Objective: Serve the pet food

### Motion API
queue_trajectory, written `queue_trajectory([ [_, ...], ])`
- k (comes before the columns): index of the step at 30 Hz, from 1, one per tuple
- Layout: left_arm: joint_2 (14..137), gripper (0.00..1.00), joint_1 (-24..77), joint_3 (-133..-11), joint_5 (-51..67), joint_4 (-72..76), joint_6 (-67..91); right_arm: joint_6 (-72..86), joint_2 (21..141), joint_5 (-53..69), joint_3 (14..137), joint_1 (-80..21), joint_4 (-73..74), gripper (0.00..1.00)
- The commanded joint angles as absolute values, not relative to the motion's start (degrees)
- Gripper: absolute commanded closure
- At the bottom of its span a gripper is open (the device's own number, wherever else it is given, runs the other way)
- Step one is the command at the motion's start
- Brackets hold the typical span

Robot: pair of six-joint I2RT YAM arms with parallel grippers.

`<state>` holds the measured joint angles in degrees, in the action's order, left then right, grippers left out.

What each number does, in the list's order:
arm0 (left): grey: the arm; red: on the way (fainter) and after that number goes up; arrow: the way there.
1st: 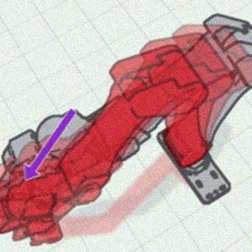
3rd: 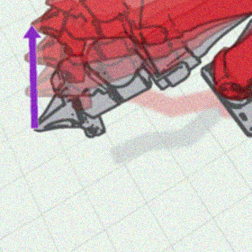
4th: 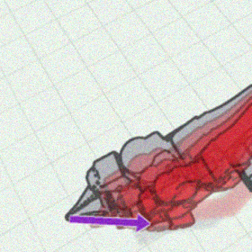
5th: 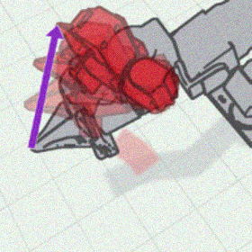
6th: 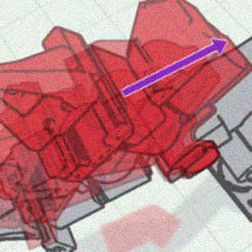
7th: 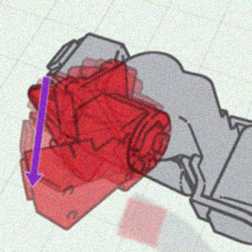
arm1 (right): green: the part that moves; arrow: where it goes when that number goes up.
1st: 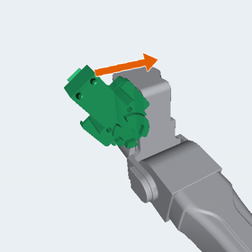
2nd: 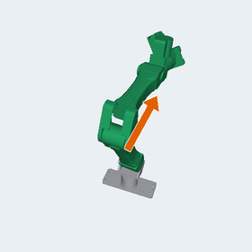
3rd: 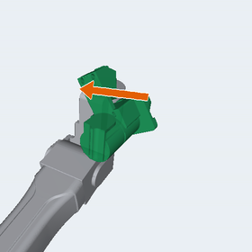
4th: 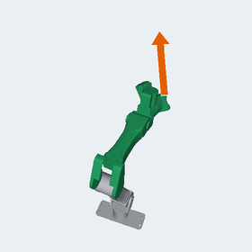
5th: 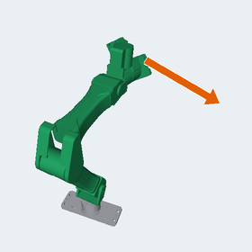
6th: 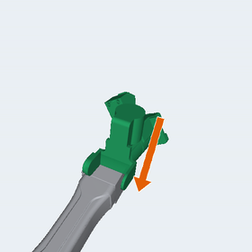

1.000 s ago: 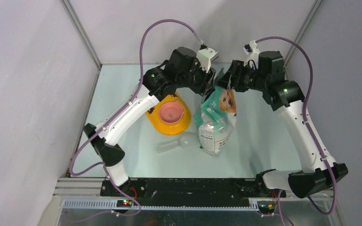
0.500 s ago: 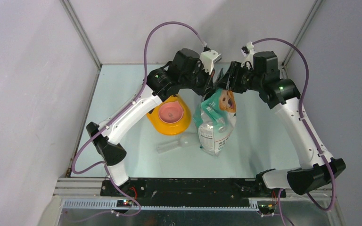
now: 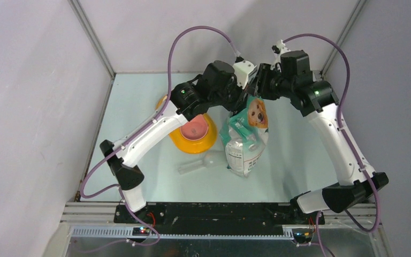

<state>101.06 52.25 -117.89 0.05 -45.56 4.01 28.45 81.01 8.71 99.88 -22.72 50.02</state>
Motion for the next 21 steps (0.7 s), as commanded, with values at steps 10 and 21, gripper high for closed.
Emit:
queue_trajectory([
  [10, 98.8, 1.00, 53.6, -120.0, -7.9, -43.7, 2.3, 30.6, 83.0, 4.6, 99.4, -22.9, 51.6, 0.63],
  [21, 100.0, 1.00, 53.6, -124.5, -10.7, -42.4, 4.7, 27.6, 84.7, -0.8, 101.6, -23.6, 51.5, 1.00],
])
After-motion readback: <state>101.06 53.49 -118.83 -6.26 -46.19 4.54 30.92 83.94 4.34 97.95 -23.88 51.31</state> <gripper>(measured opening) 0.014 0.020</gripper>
